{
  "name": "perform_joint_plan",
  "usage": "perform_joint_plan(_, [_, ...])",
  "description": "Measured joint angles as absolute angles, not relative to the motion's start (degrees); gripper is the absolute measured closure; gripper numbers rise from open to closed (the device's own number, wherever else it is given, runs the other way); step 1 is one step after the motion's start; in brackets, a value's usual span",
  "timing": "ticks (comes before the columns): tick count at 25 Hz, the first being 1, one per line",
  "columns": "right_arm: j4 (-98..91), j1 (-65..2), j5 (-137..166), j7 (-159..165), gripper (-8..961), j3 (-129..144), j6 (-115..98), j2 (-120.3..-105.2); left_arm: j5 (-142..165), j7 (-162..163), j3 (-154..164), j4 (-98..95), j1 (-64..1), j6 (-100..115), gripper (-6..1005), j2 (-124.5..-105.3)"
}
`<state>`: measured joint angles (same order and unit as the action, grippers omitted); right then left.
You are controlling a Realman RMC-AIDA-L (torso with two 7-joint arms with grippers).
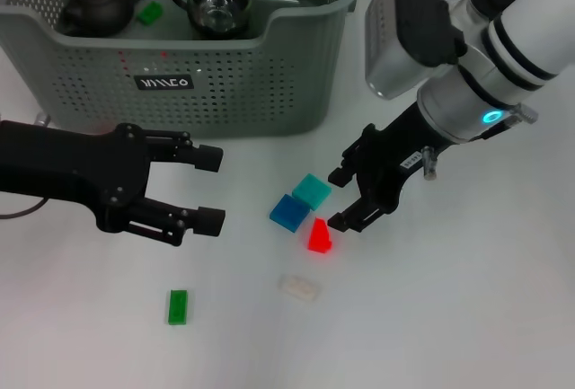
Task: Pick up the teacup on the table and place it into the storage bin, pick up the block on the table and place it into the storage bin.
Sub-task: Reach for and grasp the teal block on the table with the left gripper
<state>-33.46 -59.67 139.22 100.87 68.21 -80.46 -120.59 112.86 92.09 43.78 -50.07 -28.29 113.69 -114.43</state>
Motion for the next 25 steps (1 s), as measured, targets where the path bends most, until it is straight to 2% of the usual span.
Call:
perform_joint_plan(15, [-38.2,-62.9,140.1,99.0,267,86.7,-78.3,-120.51,112.6,92.8,42.1,-44.1,-29.9,111.7,109,-114.89])
perform_joint_plan(25, [-37.8,-64.6,140.9,96.9,268,89.8,-73.5,-120.80,113.1,92.8,42.6,-42.9,-29.6,110.0,110,-114.75])
